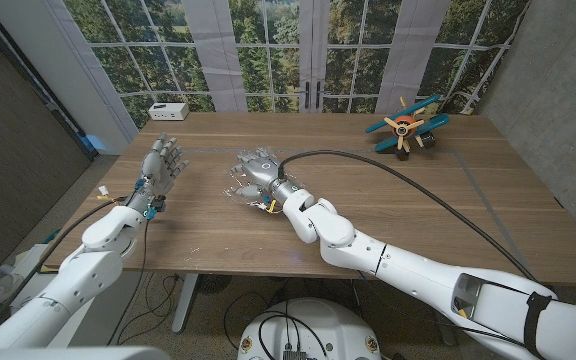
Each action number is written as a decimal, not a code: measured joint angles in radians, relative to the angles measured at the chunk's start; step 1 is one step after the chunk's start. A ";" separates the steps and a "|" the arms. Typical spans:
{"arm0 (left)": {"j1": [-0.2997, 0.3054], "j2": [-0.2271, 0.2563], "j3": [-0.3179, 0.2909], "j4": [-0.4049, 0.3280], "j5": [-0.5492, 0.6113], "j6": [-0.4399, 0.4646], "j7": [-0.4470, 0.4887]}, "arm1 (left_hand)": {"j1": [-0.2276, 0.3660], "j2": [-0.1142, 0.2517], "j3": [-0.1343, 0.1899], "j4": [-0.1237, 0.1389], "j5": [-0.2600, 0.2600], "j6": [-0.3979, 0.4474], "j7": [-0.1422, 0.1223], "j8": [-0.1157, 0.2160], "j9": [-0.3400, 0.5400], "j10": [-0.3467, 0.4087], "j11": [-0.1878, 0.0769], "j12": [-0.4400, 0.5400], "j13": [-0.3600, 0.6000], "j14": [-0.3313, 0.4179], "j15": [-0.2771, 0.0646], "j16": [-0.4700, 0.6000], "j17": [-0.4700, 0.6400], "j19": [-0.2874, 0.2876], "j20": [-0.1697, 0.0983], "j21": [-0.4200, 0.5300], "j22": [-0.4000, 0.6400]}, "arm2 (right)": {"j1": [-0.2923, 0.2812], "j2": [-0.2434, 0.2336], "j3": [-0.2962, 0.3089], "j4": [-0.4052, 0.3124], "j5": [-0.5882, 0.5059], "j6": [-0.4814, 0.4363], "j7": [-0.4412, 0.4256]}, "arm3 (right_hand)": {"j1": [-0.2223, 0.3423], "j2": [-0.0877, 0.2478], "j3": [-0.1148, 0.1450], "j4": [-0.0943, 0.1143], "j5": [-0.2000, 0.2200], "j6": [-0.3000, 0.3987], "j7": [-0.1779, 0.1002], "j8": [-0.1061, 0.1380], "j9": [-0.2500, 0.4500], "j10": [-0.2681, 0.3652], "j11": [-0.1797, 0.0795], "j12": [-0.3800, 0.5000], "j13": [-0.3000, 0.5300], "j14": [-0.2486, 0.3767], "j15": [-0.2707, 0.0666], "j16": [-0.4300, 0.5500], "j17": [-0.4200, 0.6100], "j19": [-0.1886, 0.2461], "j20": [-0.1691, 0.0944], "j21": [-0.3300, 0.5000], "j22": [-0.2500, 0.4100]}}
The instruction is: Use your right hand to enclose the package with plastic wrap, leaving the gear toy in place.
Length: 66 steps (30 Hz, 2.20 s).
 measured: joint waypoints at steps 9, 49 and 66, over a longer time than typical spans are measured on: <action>0.031 0.003 -0.029 -0.009 -0.011 0.004 0.019 | 0.000 0.000 0.000 0.000 0.000 0.000 0.000 0.000 0.000 0.000 0.000 0.000 0.000 0.000 0.000 -0.004 0.000 -0.004 0.004 0.000 0.000 | 0.023 0.038 -0.025 0.062 0.035 -0.019 -0.018 | 0.009 0.002 0.000 -0.008 0.008 0.020 0.009 0.004 0.000 0.000 0.000 0.000 0.000 -0.004 -0.004 0.000 0.000 0.000 0.000 0.000 0.001; -0.011 -0.016 -0.037 0.045 -0.036 0.038 -0.014 | 0.004 -0.004 0.000 0.000 -0.004 0.000 0.000 0.000 0.000 0.000 0.000 0.000 0.000 0.004 0.004 -0.004 0.000 -0.003 0.004 0.000 0.000 | 0.100 0.141 -0.126 0.289 0.195 -0.073 -0.090 | 0.071 -0.020 -0.013 -0.039 0.042 0.082 0.033 0.017 0.005 0.066 -0.003 0.020 0.005 0.024 -0.008 0.030 0.006 0.009 -0.003 0.018 0.002; -0.016 -0.016 -0.030 0.044 -0.035 0.040 -0.017 | 0.004 -0.004 0.000 0.000 -0.004 0.000 0.000 0.000 0.000 0.000 0.000 0.000 0.000 0.004 0.004 -0.004 0.000 -0.003 0.004 0.000 0.000 | 0.088 0.159 -0.150 0.371 0.177 -0.121 -0.308 | 0.338 0.066 0.091 -0.053 0.040 0.502 0.054 0.140 0.002 0.349 -0.059 0.082 0.002 0.213 -0.012 0.101 -0.008 0.156 -0.072 0.048 -0.005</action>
